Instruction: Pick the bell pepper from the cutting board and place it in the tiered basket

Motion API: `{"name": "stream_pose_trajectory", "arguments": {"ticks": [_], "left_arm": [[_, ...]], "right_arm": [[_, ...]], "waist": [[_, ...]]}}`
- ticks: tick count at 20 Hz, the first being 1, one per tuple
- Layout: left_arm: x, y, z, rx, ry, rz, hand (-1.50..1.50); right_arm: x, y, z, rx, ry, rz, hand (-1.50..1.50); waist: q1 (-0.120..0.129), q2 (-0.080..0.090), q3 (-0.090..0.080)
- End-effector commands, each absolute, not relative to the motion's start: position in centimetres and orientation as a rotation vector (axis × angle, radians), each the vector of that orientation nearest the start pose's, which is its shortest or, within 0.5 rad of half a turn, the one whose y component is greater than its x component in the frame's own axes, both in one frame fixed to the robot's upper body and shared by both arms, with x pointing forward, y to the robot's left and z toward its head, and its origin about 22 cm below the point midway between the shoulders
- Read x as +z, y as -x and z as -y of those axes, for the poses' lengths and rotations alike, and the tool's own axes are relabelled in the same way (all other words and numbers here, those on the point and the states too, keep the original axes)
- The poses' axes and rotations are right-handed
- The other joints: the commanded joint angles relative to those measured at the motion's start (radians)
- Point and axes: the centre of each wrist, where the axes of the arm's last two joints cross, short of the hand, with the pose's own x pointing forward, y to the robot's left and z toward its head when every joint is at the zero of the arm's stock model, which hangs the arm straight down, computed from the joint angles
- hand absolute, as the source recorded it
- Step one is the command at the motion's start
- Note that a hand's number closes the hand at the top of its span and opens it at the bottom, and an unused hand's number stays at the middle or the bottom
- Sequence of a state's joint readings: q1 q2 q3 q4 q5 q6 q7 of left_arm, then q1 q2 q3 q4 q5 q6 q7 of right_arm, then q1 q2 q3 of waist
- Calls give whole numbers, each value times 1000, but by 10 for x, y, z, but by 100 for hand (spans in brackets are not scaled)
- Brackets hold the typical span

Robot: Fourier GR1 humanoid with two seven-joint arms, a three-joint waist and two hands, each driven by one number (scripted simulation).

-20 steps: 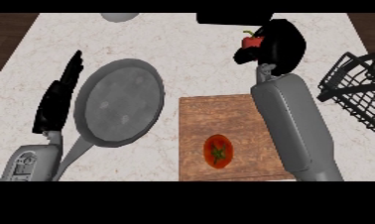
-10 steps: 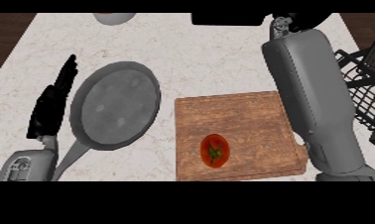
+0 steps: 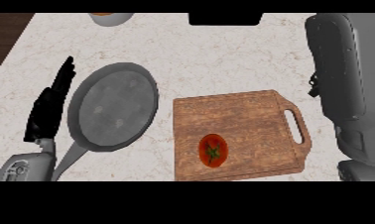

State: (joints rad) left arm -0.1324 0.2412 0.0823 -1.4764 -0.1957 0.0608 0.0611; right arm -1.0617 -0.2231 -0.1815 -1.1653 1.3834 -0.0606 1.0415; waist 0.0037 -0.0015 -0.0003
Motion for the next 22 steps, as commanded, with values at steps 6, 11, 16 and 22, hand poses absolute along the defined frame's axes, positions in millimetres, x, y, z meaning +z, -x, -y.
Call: {"name": "stream_pose_trajectory", "arguments": {"ticks": [6,11,16,22], "left_arm": [[36,-280,-304,-252,-433,1542,0],[39,-274,-304,-224,-421,1529,0],[33,-272,-309,-237,-444,1549,0],[22,-263,-301,-222,-437,1537,0]], "right_arm": [[250,-428,249,154,1723,843,150],[230,-423,271,256,1853,607,150],[233,-405,322,245,1870,594,150],[233,-380,348,310,1748,661,150]], "waist": [[5,6,0],[-1,0,0],[-4,1,0],[-5,-1,0]]}}
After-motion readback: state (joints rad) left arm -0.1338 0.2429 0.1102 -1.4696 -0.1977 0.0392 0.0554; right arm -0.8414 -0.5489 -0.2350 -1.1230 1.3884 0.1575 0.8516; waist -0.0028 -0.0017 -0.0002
